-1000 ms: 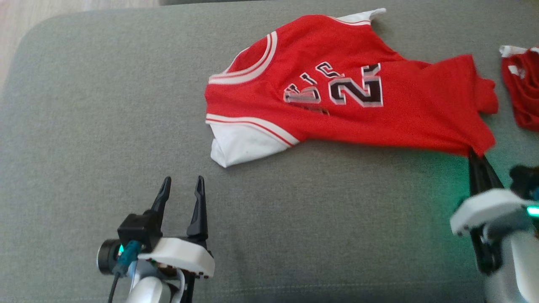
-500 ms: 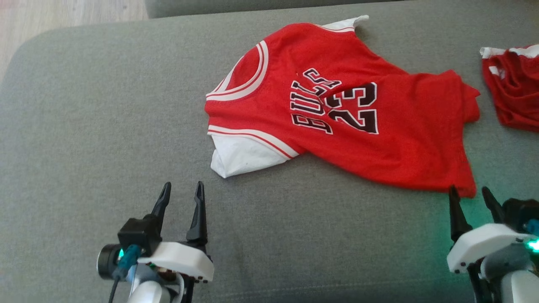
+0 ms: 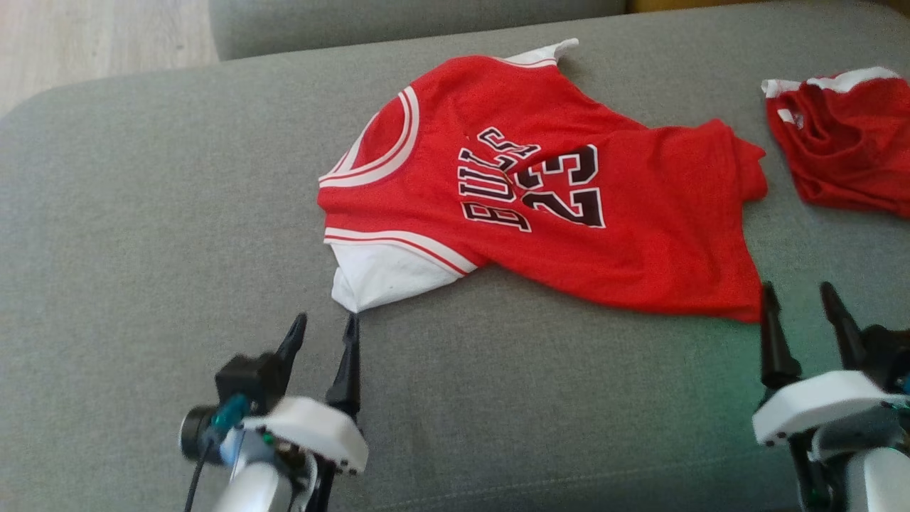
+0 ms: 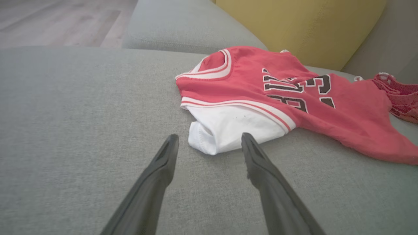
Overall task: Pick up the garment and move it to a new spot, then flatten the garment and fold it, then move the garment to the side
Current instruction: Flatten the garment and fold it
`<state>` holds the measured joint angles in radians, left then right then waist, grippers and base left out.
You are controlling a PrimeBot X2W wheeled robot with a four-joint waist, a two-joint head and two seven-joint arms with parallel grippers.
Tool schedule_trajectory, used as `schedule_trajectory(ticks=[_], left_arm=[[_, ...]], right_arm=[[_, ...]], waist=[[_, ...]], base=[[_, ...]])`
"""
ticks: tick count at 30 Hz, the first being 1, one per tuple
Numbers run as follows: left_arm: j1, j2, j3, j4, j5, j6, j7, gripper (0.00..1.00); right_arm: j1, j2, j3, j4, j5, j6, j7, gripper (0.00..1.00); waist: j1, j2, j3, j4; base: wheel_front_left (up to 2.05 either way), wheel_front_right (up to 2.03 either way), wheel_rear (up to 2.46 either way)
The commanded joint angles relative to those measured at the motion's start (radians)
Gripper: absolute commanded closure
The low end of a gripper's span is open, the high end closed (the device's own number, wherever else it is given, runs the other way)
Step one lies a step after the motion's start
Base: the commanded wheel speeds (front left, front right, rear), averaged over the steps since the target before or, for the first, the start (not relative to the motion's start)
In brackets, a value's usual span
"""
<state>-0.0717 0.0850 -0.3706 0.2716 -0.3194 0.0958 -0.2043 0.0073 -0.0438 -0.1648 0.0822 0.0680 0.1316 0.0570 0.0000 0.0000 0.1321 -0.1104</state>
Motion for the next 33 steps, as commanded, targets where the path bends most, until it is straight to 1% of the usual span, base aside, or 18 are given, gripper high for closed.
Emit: schedule_trajectory(ticks=[1, 7, 11, 18, 21, 22, 23, 24, 25, 27, 33], left_arm=[[-0.07, -0.002, 0.029, -0.019, -0.008, -0.005, 0.002, 0.0], [-0.159, -0.009, 0.002, 0.076, -0.023, -0.038, 0.053, 0.0], [-0.2, -0.011, -0.002, 0.139, -0.032, -0.044, 0.074, 0.0], [-0.243, -0.013, -0.004, 0.199, -0.04, -0.05, 0.064, 0.0], [-0.257, -0.015, -0.012, 0.208, -0.04, -0.062, 0.046, 0.0], [-0.261, -0.015, -0.016, 0.206, -0.04, -0.066, 0.037, 0.12], [-0.263, -0.016, -0.02, 0.203, -0.041, -0.072, 0.029, 0.3], [-0.265, -0.017, -0.024, 0.2, -0.042, -0.077, 0.023, 0.53], [-0.266, -0.017, -0.028, 0.195, -0.041, -0.081, 0.014, 0.66], [-0.267, -0.019, -0.035, 0.18, -0.04, -0.086, -0.001, 1.0], [-0.236, -0.013, -0.051, 0.102, -0.035, -0.095, -0.028, 1.0]], right_arm=[[-0.049, -0.007, 0.033, -0.037, 0.01, -0.001, -0.012, 0.0], [-0.088, -0.007, 0.069, -0.023, 0.024, -0.001, -0.036, 0.0], [-0.109, -0.007, 0.077, -0.014, 0.027, -0.001, -0.05, 0.0], [-0.128, -0.006, 0.077, 0.004, 0.03, -0.001, -0.07, 0.0], [-0.132, -0.006, 0.074, 0.012, 0.031, -0.001, -0.078, 0.0], [-0.133, -0.006, 0.073, 0.015, 0.031, -0.001, -0.081, 0.0], [-0.135, -0.006, 0.071, 0.017, 0.03, -0.001, -0.084, 0.0], [-0.136, -0.006, 0.07, 0.02, 0.03, -0.001, -0.085, 0.0], [-0.136, -0.006, 0.069, 0.022, 0.03, -0.001, -0.087, 0.0], [-0.138, -0.006, 0.065, 0.026, 0.03, -0.001, -0.09, 0.0], [-0.134, -0.006, 0.055, 0.035, 0.03, -0.001, -0.096, 0.0]], waist=[[0.0, 0.0, 0.011, -0.005], [0.0, 0.0, 0.051, -0.026], [0.0, 0.0, 0.074, -0.04], [0.0, 0.0, 0.096, -0.056], [0.0, 0.0, 0.1, -0.059], [0.0, 0.0, 0.1, -0.06], [0.0, 0.0, 0.1, -0.06], [0.0, 0.0, 0.1, -0.06], [0.0, 0.0, 0.099, -0.059], [0.0, 0.0, 0.096, -0.057], [0.0, 0.0, 0.077, -0.036]], base=[[0.0, 0.0, 0.0], [0.0, 0.0, 0.0], [0.0, 0.0, 0.0], [0.0, 0.0, 0.0], [0.0, 0.0, 0.0], [0.0, 0.0, 0.0], [0.0, 0.0, 0.0], [0.0, 0.0, 0.0], [0.0, 0.0, 0.0], [0.0, 0.0, 0.0], [0.0, 0.0, 0.0]])
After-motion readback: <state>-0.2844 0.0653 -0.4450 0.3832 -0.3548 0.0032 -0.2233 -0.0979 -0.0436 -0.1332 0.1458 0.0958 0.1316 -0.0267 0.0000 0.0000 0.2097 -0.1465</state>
